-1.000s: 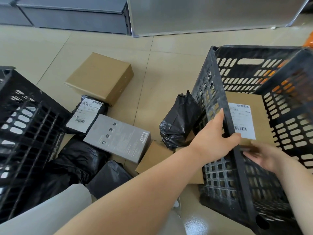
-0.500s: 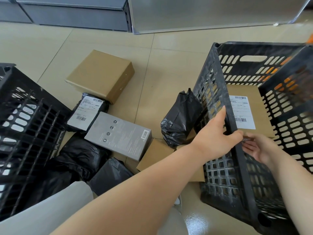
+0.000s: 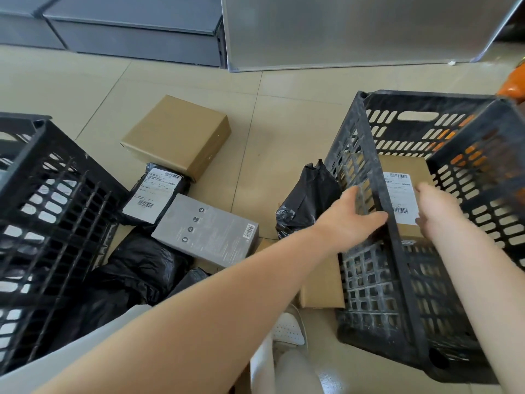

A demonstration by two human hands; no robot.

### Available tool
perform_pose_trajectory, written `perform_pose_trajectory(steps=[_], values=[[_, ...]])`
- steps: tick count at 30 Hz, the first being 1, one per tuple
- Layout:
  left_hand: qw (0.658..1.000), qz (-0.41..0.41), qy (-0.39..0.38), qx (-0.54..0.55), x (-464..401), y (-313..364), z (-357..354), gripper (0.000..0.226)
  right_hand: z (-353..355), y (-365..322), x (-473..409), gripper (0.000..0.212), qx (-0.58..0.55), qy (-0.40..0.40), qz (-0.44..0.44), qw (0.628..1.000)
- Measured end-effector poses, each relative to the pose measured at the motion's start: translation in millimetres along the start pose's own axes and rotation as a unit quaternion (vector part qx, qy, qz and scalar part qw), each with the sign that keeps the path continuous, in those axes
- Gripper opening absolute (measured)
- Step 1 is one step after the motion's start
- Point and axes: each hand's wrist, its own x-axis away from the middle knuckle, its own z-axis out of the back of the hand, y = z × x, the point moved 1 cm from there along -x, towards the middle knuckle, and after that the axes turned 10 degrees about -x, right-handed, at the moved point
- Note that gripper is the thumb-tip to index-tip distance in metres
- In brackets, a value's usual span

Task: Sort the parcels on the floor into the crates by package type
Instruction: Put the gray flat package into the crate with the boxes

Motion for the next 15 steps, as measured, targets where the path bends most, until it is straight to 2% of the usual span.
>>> perform_pose_trajectory(steps=[3, 7, 8, 11, 12, 13, 15], values=[[1.0, 0.005, 0.023, -0.011, 5, 1, 26, 0.075, -11, -30, 27, 0.04, -0.041, -0.006, 0.037, 0.998], [0.995, 0.015, 0.066, -0.069, 11, -1, 73, 0.07, -33, -56, 47, 0.053, -0.022, -0.01, 0.116, 0.993], [0.993, 0.021, 0.081, -0.088, 13, -3, 87, 0.071, -40, -61, 52, 0.049, -0.018, -0.02, 0.139, 0.99], [0.979, 0.038, 0.131, -0.15, 19, -16, 132, 0.071, -60, -72, 71, 0.01, 0.007, -0.046, 0.218, 0.975], [0.973, 0.044, 0.146, -0.174, 22, -22, 147, 0.071, -68, -75, 78, 0.004, 0.02, -0.059, 0.246, 0.967], [0.967, 0.051, 0.156, -0.194, 24, -28, 160, 0.071, -75, -75, 83, 0.012, 0.025, -0.077, 0.264, 0.961], [0.958, 0.072, 0.175, -0.217, 30, -45, 186, 0.071, -96, -73, 100, 0.043, 0.027, -0.101, 0.293, 0.95]])
